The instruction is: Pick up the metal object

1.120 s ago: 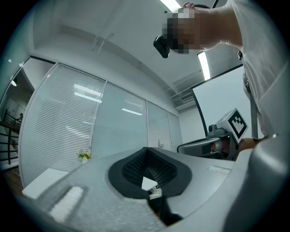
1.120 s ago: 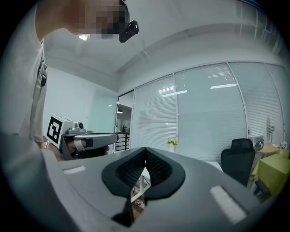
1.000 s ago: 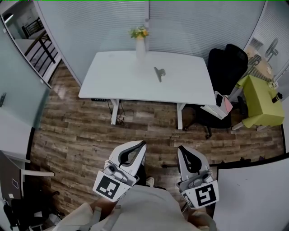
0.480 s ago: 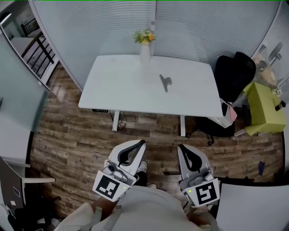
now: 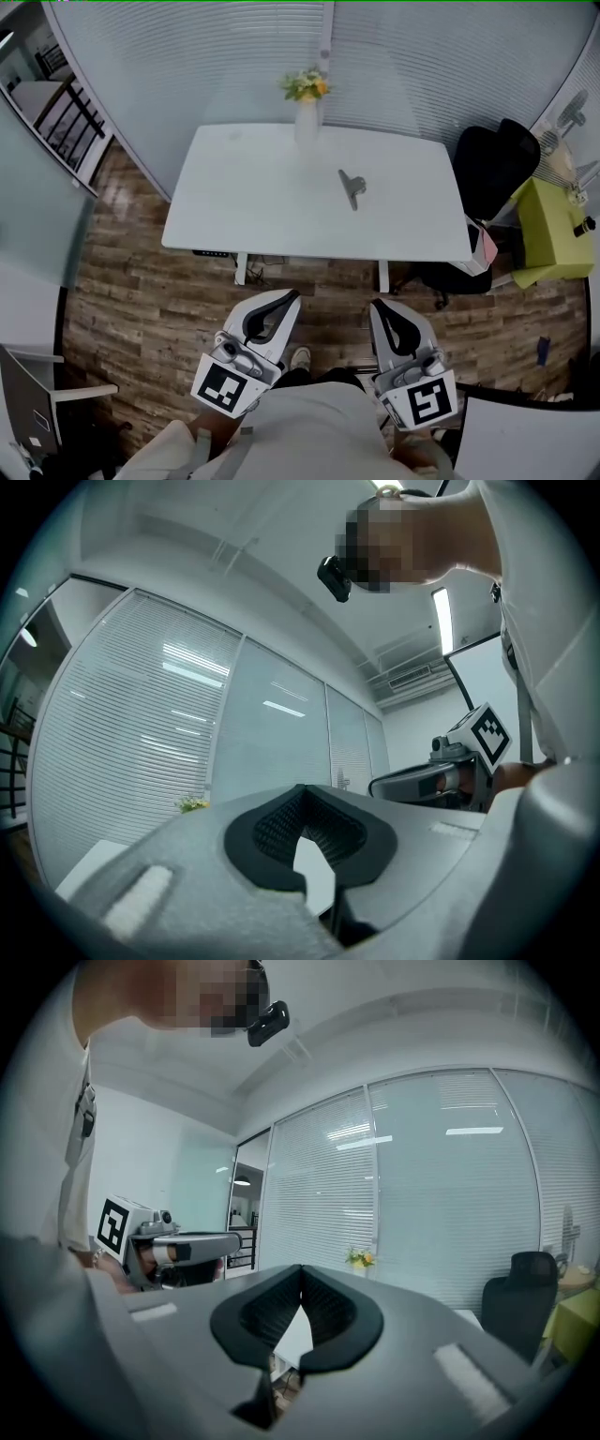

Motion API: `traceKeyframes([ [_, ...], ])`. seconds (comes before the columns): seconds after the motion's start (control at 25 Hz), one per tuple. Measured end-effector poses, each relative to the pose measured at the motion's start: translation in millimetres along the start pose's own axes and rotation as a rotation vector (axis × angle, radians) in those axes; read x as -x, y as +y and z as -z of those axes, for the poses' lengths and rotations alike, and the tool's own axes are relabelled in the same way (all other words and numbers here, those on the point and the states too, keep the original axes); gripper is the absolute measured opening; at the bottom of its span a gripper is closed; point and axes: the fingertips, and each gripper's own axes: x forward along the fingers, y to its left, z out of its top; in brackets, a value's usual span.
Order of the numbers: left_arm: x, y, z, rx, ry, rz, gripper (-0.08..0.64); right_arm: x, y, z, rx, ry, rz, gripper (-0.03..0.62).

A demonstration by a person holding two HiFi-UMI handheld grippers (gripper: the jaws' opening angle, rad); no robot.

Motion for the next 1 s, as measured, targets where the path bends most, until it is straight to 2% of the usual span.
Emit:
traceKeyframes([
  [0.44, -39.1, 34.4, 10.3, 0.013, 0.003, 0.019, 0.002, -43.7, -31.8, 3.4, -0.003, 0.007, 0.017, 0.005],
  [1.0, -135.0, 67.2, 20.7, -0.008, 0.013, 0.017, 0.002, -97.6, -120.4, 7.4, -0.017, -0.006, 0.007, 0.005],
])
